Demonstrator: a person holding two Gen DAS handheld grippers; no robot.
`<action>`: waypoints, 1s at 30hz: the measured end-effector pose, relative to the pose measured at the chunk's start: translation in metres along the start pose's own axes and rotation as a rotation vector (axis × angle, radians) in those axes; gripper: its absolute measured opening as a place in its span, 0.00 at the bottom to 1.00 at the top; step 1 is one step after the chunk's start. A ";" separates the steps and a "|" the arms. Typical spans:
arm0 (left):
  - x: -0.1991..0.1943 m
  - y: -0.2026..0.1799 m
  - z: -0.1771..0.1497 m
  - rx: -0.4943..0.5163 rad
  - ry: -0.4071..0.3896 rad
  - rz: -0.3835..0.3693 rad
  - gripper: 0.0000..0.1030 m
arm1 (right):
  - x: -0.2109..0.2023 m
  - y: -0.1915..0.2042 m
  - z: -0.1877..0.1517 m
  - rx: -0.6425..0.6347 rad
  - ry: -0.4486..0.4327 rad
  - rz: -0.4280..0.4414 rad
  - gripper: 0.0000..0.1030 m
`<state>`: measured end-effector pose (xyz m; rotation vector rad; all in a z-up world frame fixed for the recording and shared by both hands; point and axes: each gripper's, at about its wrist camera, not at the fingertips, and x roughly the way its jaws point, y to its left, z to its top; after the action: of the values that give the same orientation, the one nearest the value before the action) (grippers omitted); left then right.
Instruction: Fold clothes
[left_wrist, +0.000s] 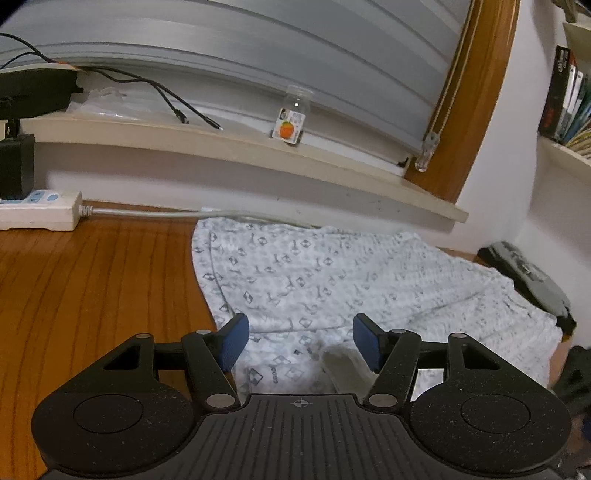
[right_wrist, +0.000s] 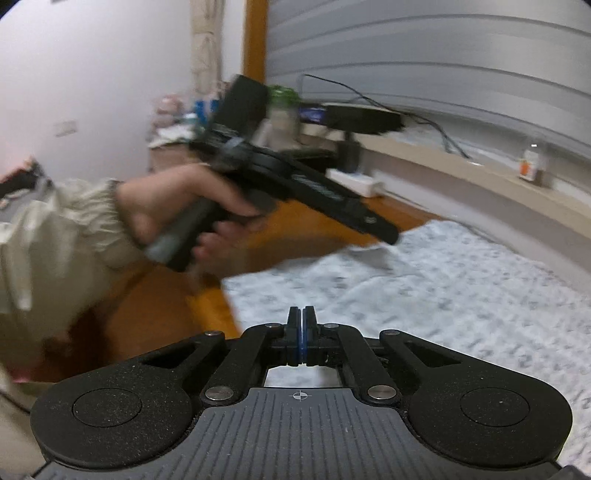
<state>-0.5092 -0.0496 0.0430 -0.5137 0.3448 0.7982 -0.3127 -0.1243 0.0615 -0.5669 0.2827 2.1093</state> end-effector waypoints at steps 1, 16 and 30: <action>0.001 -0.001 -0.001 0.002 0.006 -0.003 0.65 | 0.000 0.003 -0.002 -0.011 0.006 -0.001 0.01; 0.011 -0.008 -0.006 0.012 0.031 -0.012 0.65 | 0.042 0.000 0.002 -0.064 0.051 -0.092 0.34; 0.007 -0.002 -0.005 -0.005 0.022 -0.011 0.65 | 0.022 0.001 0.001 -0.040 -0.063 -0.068 0.02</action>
<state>-0.5031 -0.0496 0.0358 -0.5291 0.3602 0.7837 -0.3248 -0.1090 0.0519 -0.5247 0.1836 2.0662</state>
